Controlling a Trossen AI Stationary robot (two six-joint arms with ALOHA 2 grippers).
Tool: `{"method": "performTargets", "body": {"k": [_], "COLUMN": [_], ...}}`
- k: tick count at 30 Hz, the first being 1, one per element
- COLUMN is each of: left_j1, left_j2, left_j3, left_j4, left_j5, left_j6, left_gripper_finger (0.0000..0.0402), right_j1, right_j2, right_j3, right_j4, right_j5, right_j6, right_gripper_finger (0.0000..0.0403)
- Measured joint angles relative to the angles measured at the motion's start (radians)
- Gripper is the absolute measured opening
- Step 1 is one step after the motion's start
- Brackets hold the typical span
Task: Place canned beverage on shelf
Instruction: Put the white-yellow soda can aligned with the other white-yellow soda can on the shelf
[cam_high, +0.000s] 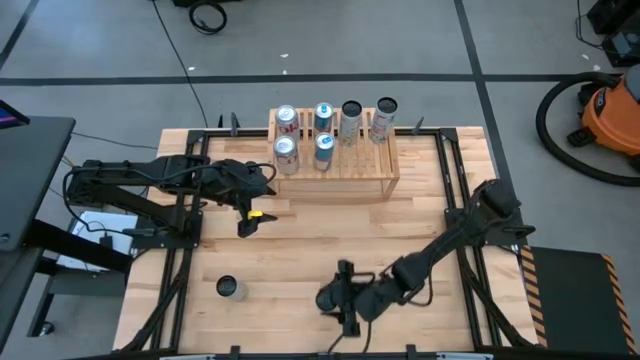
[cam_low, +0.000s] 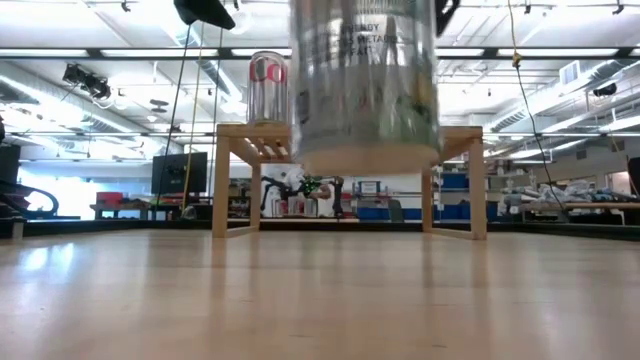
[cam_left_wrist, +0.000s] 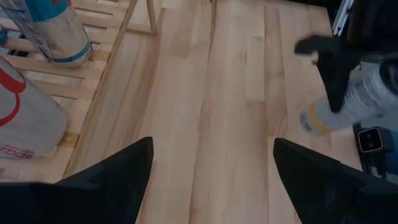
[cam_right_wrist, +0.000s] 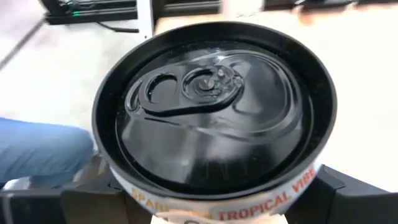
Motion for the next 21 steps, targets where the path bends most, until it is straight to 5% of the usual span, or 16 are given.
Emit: {"method": "performTargets", "body": {"k": [12, 21], "left_j1": [-0.051, -0.109], "left_j2": [0.0, 0.0], "left_j3": [0.0, 0.0], "left_j4": [-0.003, -0.003], "left_j5": [0.0, 0.0], "left_j6": [0.009, 0.011], "left_gripper_finger": [0.0334, 0.0334], "right_j1": [-0.191, -0.436], "right_j2": [-0.346, -0.543], "right_j3": [0.0, 0.0], "right_j4": [-0.293, -0.409], "right_j5": [-0.075, -0.351], "right_j6": [-0.227, -0.406], "right_gripper_finger": [0.0269, 0.027]}}
